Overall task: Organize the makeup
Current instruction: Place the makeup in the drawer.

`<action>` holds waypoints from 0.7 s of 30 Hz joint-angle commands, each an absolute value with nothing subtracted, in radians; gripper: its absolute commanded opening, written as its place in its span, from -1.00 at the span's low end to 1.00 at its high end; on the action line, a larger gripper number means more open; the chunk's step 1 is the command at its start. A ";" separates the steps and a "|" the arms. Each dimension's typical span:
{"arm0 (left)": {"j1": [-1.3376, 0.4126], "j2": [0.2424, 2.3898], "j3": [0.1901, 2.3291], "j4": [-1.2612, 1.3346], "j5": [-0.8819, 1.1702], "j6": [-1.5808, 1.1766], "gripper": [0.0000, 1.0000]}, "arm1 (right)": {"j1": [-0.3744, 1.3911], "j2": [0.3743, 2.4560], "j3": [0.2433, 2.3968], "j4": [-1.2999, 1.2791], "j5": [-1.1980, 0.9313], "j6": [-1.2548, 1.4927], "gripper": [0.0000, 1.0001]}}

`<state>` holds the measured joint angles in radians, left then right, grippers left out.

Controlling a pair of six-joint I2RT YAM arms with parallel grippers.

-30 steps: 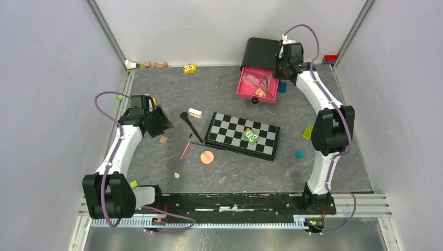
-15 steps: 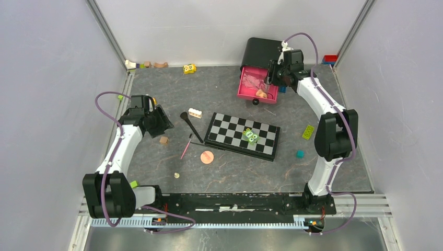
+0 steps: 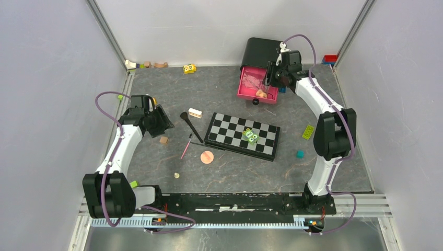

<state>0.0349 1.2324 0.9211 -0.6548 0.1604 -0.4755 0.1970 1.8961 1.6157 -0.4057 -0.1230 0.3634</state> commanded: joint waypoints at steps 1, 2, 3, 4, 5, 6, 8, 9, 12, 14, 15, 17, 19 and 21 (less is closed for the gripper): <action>0.033 1.230 0.959 -0.627 0.174 -0.433 0.18 | 0.208 1.915 1.669 -0.417 -0.105 0.374 0.06; 0.033 1.231 0.960 -0.627 0.175 -0.432 0.18 | 0.210 1.919 1.682 -0.426 -0.096 0.372 0.06; 0.033 1.232 0.960 -0.627 0.175 -0.433 0.18 | 0.211 1.926 1.692 -0.434 -0.089 0.370 0.06; 0.032 1.232 0.960 -0.627 0.175 -0.433 0.18 | 0.214 1.930 1.704 -0.441 -0.086 0.369 0.06; 0.033 1.233 0.960 -0.627 0.176 -0.432 0.18 | 0.214 1.935 1.711 -0.446 -0.082 0.368 0.05; 0.033 1.232 0.960 -0.627 0.175 -0.433 0.18 | 0.216 1.937 1.717 -0.449 -0.079 0.367 0.04; 0.032 1.231 0.960 -0.627 0.176 -0.433 0.18 | 0.219 1.945 1.725 -0.451 -0.075 0.369 -0.02; 0.034 1.231 0.960 -0.627 0.177 -0.433 0.18 | 0.219 1.946 1.725 -0.450 -0.074 0.371 -0.06; 0.034 1.229 0.960 -0.627 0.176 -0.433 0.18 | 0.220 1.950 1.723 -0.448 -0.069 0.377 -0.18; 0.033 1.228 0.960 -0.627 0.176 -0.433 0.18 | 0.221 1.951 1.721 -0.446 -0.066 0.378 -0.25; 0.033 1.227 0.960 -0.627 0.176 -0.433 0.18 | 0.222 1.950 1.723 -0.446 -0.065 0.378 -0.28; 0.034 1.228 0.960 -0.627 0.176 -0.433 0.18 | 0.222 1.949 1.721 -0.446 -0.062 0.378 -0.36; 0.034 1.228 0.960 -0.627 0.176 -0.433 0.18 | 0.222 1.948 1.716 -0.444 -0.060 0.379 -0.44; 0.034 1.230 0.960 -0.627 0.176 -0.433 0.18 | 0.223 1.943 1.709 -0.438 -0.056 0.379 -0.55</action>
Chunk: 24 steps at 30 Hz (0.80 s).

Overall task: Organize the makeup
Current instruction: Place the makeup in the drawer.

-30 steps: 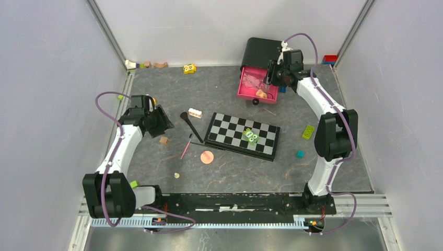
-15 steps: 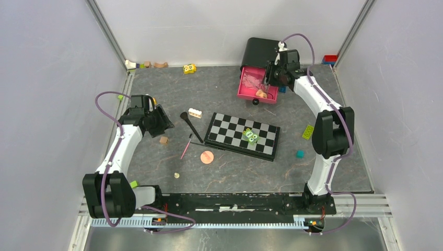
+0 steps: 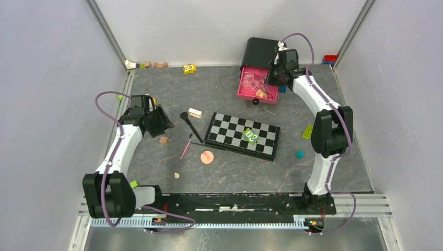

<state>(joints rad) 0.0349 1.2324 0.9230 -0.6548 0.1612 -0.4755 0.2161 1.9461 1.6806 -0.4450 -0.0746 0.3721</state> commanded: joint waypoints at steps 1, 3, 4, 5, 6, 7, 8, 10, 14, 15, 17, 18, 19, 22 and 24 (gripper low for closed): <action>0.034 1.231 0.960 -0.627 0.178 -0.432 0.18 | 0.223 1.941 1.705 -0.433 -0.054 0.381 -0.61; 0.035 1.232 0.960 -0.627 0.178 -0.433 0.18 | 0.223 1.934 1.695 -0.419 -0.054 0.385 -0.71; 0.035 1.232 0.960 -0.627 0.179 -0.432 0.18 | 0.223 1.928 1.689 -0.410 -0.055 0.389 -0.73; 0.034 1.232 0.960 -0.627 0.178 -0.432 0.18 | 0.221 1.923 1.677 -0.396 -0.053 0.395 -0.78; 0.034 1.232 0.960 -0.627 0.178 -0.433 0.18 | 0.222 1.914 1.666 -0.382 -0.053 0.400 -0.85; 0.034 1.233 0.960 -0.626 0.178 -0.432 0.18 | 0.222 1.908 1.655 -0.366 -0.051 0.406 -0.91; 0.034 1.233 0.960 -0.627 0.179 -0.433 0.18 | 0.222 1.900 1.649 -0.355 -0.049 0.410 -0.98; 0.035 1.233 0.960 -0.627 0.179 -0.433 0.17 | 0.223 1.888 1.635 -0.333 -0.035 0.421 -1.00; 0.034 1.229 0.960 -0.627 0.177 -0.433 0.17 | 0.222 1.872 1.619 -0.301 -0.006 0.439 -1.00; 0.034 1.229 0.960 -0.627 0.177 -0.433 0.17 | 0.221 1.869 1.617 -0.295 -0.006 0.443 -1.00; 0.034 1.229 0.960 -0.627 0.177 -0.432 0.17 | 0.222 1.862 1.608 -0.276 0.030 0.458 -1.00; 0.034 1.230 0.960 -0.627 0.176 -0.433 0.17 | 0.223 1.857 1.601 -0.265 0.038 0.465 -1.00; 0.034 1.230 0.960 -0.627 0.176 -0.432 0.17 | 0.222 1.850 1.591 -0.252 0.048 0.477 -1.00; 0.035 1.231 0.960 -0.627 0.178 -0.433 0.17 | 0.221 1.825 1.544 -0.201 0.076 0.513 -1.00; 0.034 1.230 0.960 -0.627 0.178 -0.433 0.17 | 0.222 1.809 1.513 -0.171 0.088 0.538 -1.00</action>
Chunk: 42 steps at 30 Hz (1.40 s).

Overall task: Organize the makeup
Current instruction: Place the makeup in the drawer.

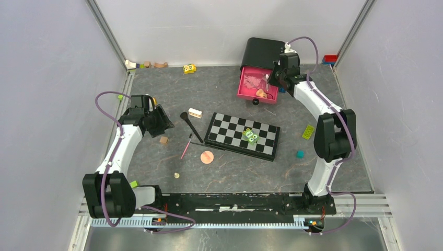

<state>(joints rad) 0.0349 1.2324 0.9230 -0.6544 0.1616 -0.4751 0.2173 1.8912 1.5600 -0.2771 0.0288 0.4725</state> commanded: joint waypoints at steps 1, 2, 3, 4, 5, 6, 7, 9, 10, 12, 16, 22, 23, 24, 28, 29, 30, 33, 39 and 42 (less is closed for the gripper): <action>0.034 1.232 0.960 -0.627 0.179 -0.432 0.17 | 0.221 1.801 1.500 -0.159 0.096 0.548 -1.00; 0.035 1.232 0.960 -0.627 0.180 -0.432 0.17 | 0.223 1.795 1.492 -0.154 0.106 0.554 -1.00; 0.035 1.232 0.960 -0.627 0.181 -0.433 0.17 | 0.223 1.790 1.483 -0.149 0.116 0.561 -1.00; 0.034 1.233 0.960 -0.627 0.181 -0.433 0.17 | 0.222 1.784 1.474 -0.144 0.127 0.566 -1.00; 0.035 1.233 0.960 -0.627 0.181 -0.433 0.17 | 0.222 1.779 1.463 -0.138 0.136 0.569 -1.00; 0.034 1.233 0.960 -0.627 0.181 -0.432 0.17 | 0.222 1.773 1.453 -0.129 0.143 0.575 -1.00; 0.034 1.233 0.960 -0.627 0.181 -0.432 0.17 | 0.222 1.768 1.445 -0.122 0.151 0.577 -1.00; 0.035 1.233 0.960 -0.627 0.181 -0.432 0.17 | 0.222 1.768 1.441 -0.115 0.159 0.579 -1.00; 0.036 1.234 0.960 -0.627 0.182 -0.433 0.17 | 0.222 1.771 1.442 -0.114 0.162 0.580 -1.00; 0.037 1.235 0.962 -0.627 0.183 -0.432 0.17 | 0.222 1.781 1.449 -0.117 0.167 0.582 -1.00; 0.035 1.235 0.960 -0.627 0.183 -0.433 0.17 | 0.222 1.799 1.456 -0.113 0.176 0.582 -1.00; 0.036 1.238 0.960 -0.627 0.185 -0.433 0.17 | 0.222 1.821 1.465 -0.106 0.165 0.570 -0.72; 0.036 1.238 0.960 -0.627 0.184 -0.433 0.17 | 0.222 1.824 1.465 -0.105 0.163 0.570 -0.64; 0.036 1.237 0.960 -0.626 0.182 -0.432 0.17 | 0.222 1.825 1.465 -0.104 0.164 0.569 -0.55; 0.036 1.237 0.960 -0.626 0.183 -0.432 0.17 | 0.223 1.830 1.468 -0.100 0.158 0.563 -0.26; 0.035 1.237 0.960 -0.627 0.183 -0.433 0.17 | 0.222 1.828 1.468 -0.100 0.157 0.564 -0.22; 0.035 1.238 0.960 -0.627 0.183 -0.433 0.17 | 0.223 1.827 1.467 -0.098 0.157 0.563 -0.19; 0.036 1.238 0.960 -0.626 0.184 -0.433 0.17 | 0.224 1.810 1.458 -0.087 0.154 0.557 -0.16; 0.036 1.238 0.962 -0.626 0.184 -0.433 0.17 | 0.223 1.734 1.417 -0.055 0.131 0.532 -0.13; 0.037 1.238 0.962 -0.626 0.184 -0.432 0.17 | 0.228 1.682 1.377 -0.026 0.107 0.512 -0.12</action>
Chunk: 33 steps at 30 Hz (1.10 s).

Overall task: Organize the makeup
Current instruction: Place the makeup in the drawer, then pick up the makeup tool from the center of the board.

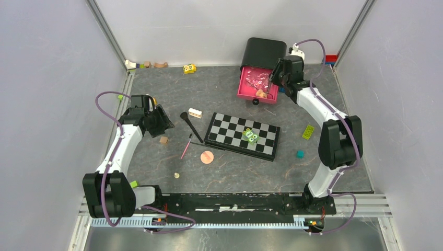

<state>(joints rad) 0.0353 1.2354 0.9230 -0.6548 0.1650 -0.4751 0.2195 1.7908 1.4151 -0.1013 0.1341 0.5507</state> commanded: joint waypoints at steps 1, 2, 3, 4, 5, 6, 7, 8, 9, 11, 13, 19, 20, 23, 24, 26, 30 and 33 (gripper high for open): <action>0.037 1.238 0.962 -0.626 0.183 -0.433 0.17 | 0.228 1.664 1.364 -0.020 0.102 0.505 -0.12; 0.038 1.237 0.962 -0.626 0.183 -0.432 0.18 | 0.230 1.644 1.350 -0.010 0.091 0.494 -0.12; 0.040 1.237 0.962 -0.625 0.183 -0.433 0.18 | 0.233 1.627 1.337 -0.008 0.082 0.483 -0.12; 0.039 1.238 0.960 -0.626 0.181 -0.434 0.18 | 0.238 1.608 1.326 -0.008 0.071 0.465 -0.11; 0.040 1.237 0.960 -0.626 0.180 -0.433 0.18 | 0.246 1.593 1.325 -0.007 0.069 0.446 -0.12; 0.039 1.238 0.959 -0.624 0.178 -0.435 0.18 | 0.259 1.579 1.325 -0.013 0.072 0.422 -0.11; 0.039 1.239 0.959 -0.624 0.177 -0.436 0.18 | 0.274 1.561 1.321 -0.023 0.074 0.397 -0.11; 0.039 1.239 0.959 -0.624 0.177 -0.436 0.18 | 0.289 1.544 1.314 -0.028 0.074 0.379 -0.11; 0.040 1.238 0.959 -0.624 0.177 -0.436 0.18 | 0.309 1.526 1.302 -0.031 0.070 0.360 -0.11; 0.039 1.239 0.956 -0.624 0.174 -0.437 0.18 | 0.353 1.495 1.275 -0.039 0.066 0.326 -0.10; 0.039 1.238 0.954 -0.624 0.167 -0.441 0.18 | 0.405 1.463 1.243 -0.043 0.067 0.300 -0.10; 0.040 1.240 0.948 -0.626 0.155 -0.446 0.18 | 0.578 1.391 1.119 -0.041 0.043 0.250 -0.10; 0.040 1.240 0.947 -0.626 0.153 -0.447 0.18 | 0.605 1.383 1.102 -0.045 0.040 0.246 -0.10; 0.037 1.237 0.942 -0.627 0.144 -0.450 0.18 | 0.687 1.358 1.034 -0.040 0.031 0.253 -0.10; 0.038 1.237 0.942 -0.627 0.139 -0.451 0.18 | 0.714 1.348 1.005 -0.030 0.027 0.261 -0.10; 0.034 1.236 0.939 -0.630 0.112 -0.459 0.18 | 0.758 1.327 0.952 -0.014 0.025 0.281 -0.10; 0.013 1.241 0.941 -0.639 0.030 -0.516 0.17 | 0.806 1.269 0.831 0.021 0.018 0.362 -0.10; -0.074 1.265 0.956 -0.639 -0.073 -0.575 0.17 | 0.812 1.203 0.716 0.061 0.031 0.425 -0.09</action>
